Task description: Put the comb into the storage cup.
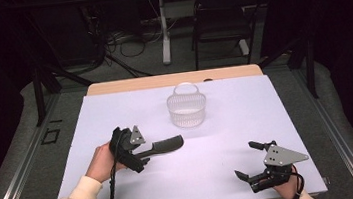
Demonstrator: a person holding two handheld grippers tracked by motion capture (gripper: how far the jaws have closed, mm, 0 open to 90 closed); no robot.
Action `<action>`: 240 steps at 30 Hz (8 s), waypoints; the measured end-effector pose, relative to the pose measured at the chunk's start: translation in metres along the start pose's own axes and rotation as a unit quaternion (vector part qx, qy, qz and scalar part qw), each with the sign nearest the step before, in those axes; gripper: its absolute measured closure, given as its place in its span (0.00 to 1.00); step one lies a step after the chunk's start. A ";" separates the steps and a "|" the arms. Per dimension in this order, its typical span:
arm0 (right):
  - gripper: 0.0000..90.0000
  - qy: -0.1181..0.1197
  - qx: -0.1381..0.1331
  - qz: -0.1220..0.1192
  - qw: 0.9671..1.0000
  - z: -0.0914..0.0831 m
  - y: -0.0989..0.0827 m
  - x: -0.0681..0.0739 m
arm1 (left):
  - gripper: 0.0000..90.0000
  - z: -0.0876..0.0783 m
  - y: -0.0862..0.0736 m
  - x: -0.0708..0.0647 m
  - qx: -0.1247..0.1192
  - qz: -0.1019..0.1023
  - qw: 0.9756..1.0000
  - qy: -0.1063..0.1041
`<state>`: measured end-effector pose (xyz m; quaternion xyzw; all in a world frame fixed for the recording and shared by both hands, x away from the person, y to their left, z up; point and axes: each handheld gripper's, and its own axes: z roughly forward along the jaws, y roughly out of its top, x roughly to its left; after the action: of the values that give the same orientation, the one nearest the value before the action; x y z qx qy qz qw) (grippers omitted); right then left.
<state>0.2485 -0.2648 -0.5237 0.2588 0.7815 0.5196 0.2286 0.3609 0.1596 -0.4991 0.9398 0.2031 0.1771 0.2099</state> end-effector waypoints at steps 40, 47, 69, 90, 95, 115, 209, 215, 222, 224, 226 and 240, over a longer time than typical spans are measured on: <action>0.00 0.001 0.003 0.001 1.000 0.000 0.000 0.000 | 0.40 0.026 0.024 0.008 0.113 0.055 0.991 -0.046; 0.00 0.001 0.003 0.000 1.000 0.000 0.000 0.000 | 0.49 0.033 0.025 0.010 0.130 0.066 0.988 -0.058; 0.00 0.001 0.001 -0.002 1.000 -0.001 0.000 0.000 | 0.70 0.048 0.037 0.012 0.164 0.093 0.977 -0.103; 0.00 0.000 0.001 -0.001 1.000 -0.001 -0.001 0.000 | 0.80 0.053 0.039 0.013 0.180 0.113 0.969 -0.126; 0.00 -0.001 -0.001 -0.002 1.000 -0.001 -0.001 0.000 | 0.80 0.051 0.039 0.013 0.179 0.112 0.970 -0.125; 0.00 -0.002 0.005 -0.002 1.000 0.000 -0.001 -0.001 | 0.80 0.031 0.034 0.012 0.133 0.077 0.980 -0.124; 0.00 -0.002 0.014 0.000 1.000 0.002 -0.001 0.000 | 0.80 -0.005 -0.006 -0.001 -0.088 -0.116 0.989 -0.032; 0.00 -0.002 0.015 0.001 1.000 0.002 -0.001 0.000 | 0.80 -0.004 -0.004 0.000 -0.099 -0.122 0.987 -0.025; 0.00 -0.002 0.015 0.001 1.000 0.002 -0.001 -0.001 | 0.80 -0.003 -0.001 0.002 -0.113 -0.130 0.985 -0.015; 0.00 -0.003 0.015 0.000 1.000 0.002 -0.001 0.000 | 0.80 -0.003 0.000 0.002 -0.116 -0.131 0.984 -0.013; 0.00 -0.003 0.015 0.000 1.000 0.001 -0.001 -0.001 | 0.80 -0.004 0.001 0.003 -0.118 -0.132 0.984 -0.013; 0.00 -0.003 0.016 0.001 1.000 0.001 -0.001 0.000 | 0.80 -0.009 0.009 0.009 -0.128 -0.133 0.983 -0.001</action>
<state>0.2496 -0.2644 -0.5251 0.2644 0.7886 0.5066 0.2268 0.3674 0.1589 -0.4849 0.8700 0.3021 0.1711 0.3500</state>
